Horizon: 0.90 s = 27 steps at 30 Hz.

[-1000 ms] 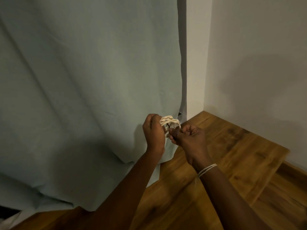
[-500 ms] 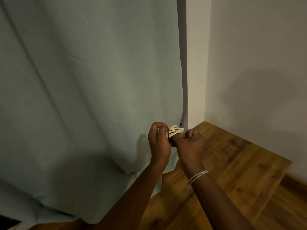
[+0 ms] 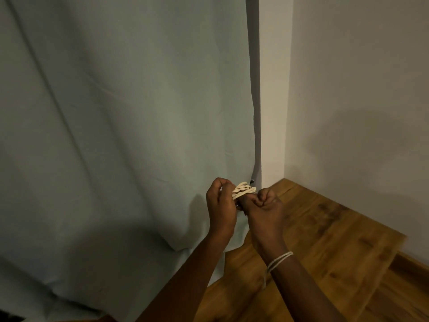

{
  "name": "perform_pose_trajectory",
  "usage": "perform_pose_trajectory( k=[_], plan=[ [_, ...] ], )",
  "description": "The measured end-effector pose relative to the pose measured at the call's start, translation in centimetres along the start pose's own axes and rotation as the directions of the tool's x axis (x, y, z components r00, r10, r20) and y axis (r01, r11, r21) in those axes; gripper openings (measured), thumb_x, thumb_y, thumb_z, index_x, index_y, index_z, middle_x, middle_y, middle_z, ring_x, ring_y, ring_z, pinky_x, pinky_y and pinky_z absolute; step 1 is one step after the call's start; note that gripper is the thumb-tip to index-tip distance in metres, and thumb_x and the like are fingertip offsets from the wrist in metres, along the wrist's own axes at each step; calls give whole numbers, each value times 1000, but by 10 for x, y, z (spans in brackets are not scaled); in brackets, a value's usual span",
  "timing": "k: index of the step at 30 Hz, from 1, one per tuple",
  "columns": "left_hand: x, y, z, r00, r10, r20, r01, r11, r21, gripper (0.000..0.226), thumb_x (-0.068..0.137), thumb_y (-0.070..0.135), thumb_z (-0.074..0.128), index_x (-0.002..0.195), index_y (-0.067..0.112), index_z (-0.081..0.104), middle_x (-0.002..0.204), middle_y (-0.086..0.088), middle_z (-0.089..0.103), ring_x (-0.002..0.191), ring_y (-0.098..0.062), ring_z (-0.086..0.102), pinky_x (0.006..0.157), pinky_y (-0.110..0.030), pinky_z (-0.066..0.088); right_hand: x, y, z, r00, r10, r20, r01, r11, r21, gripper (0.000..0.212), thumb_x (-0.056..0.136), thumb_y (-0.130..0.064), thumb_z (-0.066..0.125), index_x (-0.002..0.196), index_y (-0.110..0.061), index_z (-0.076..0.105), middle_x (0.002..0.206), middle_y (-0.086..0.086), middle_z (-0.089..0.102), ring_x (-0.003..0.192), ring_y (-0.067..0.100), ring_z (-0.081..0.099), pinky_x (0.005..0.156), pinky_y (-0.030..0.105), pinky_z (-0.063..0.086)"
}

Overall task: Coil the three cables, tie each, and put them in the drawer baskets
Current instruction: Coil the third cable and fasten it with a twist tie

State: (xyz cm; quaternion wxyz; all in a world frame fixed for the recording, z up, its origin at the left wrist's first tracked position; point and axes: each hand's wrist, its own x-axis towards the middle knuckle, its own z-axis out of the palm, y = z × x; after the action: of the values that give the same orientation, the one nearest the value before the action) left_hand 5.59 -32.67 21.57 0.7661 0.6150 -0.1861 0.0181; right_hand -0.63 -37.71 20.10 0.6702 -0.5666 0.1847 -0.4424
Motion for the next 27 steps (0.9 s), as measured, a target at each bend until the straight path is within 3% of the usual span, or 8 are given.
perform_pose_trajectory(
  k=[2, 4, 8, 11, 14, 18, 22, 27],
  plan=[
    [3, 0, -2, 1000, -26, -17, 25, 1000, -9, 20, 95, 3, 49, 78, 10, 57, 74, -3, 60, 60, -4, 64, 48, -17, 46, 1, 0, -2, 998, 28, 61, -31, 998, 57, 16, 84, 5, 69, 87, 9, 54, 71, 13, 67, 68, 25, 69, 63, 29, 59],
    [8, -2, -6, 998, -57, -40, 56, 998, -27, 15, 95, 4, 49, 84, 7, 58, 77, -4, 62, 63, -7, 66, 51, -19, 49, 1, -4, -5, 988, 49, 146, -66, 992, 110, 17, 87, 1, 69, 100, 3, 60, 82, 10, 76, 78, 25, 75, 71, 30, 62],
    [12, -8, -12, 993, -89, -76, 85, 995, -43, 13, 96, 7, 49, 88, 7, 60, 80, -3, 63, 69, -12, 64, 58, -23, 52, -4, -12, -15, 958, 32, 285, -78, 985, 152, 13, 93, 1, 60, 104, 2, 66, 88, 13, 77, 81, 30, 75, 69, 32, 62],
    [14, -13, -14, 994, -74, -82, 75, 997, 15, 13, 98, 11, 49, 96, 6, 60, 86, -3, 63, 73, -9, 64, 57, -17, 52, -5, -13, -21, 926, -30, 377, -26, 990, 142, 19, 95, 3, 54, 108, 4, 68, 92, 16, 76, 83, 30, 74, 72, 32, 61],
    [14, -19, -15, 996, -65, -55, 69, 996, 58, 16, 100, 17, 47, 101, 7, 59, 92, -4, 63, 77, -11, 63, 59, -16, 52, 2, -16, -22, 923, -117, 367, 99, 993, 66, 20, 92, -1, 60, 108, 1, 72, 95, 11, 77, 84, 24, 75, 75, 30, 61],
    [10, -23, -13, 999, -23, 29, 19, 989, 146, 16, 101, 21, 45, 99, 12, 58, 95, -8, 65, 84, -19, 65, 67, -26, 53, 14, -24, -18, 923, -194, 332, 219, 975, -37, 17, 93, -11, 64, 104, -6, 76, 83, 5, 77, 69, 17, 73, 64, 27, 60],
    [9, -21, -9, 997, 10, 82, -26, 982, 189, 20, 102, 18, 41, 93, 13, 58, 91, -8, 66, 81, -19, 65, 64, -20, 51, 24, -24, -17, 945, -143, 293, 168, 984, -61, 15, 92, -18, 66, 91, -9, 78, 67, 8, 72, 57, 14, 66, 58, 24, 56],
    [11, -19, -13, 983, 92, 160, -126, 968, 215, 20, 102, 13, 41, 85, 15, 52, 80, -3, 60, 71, -10, 59, 60, -17, 49, 29, -20, -19, 932, -90, 351, 122, 990, -71, 12, 92, -17, 66, 94, -14, 78, 75, 5, 75, 64, 15, 70, 63, 25, 58]
  ],
)
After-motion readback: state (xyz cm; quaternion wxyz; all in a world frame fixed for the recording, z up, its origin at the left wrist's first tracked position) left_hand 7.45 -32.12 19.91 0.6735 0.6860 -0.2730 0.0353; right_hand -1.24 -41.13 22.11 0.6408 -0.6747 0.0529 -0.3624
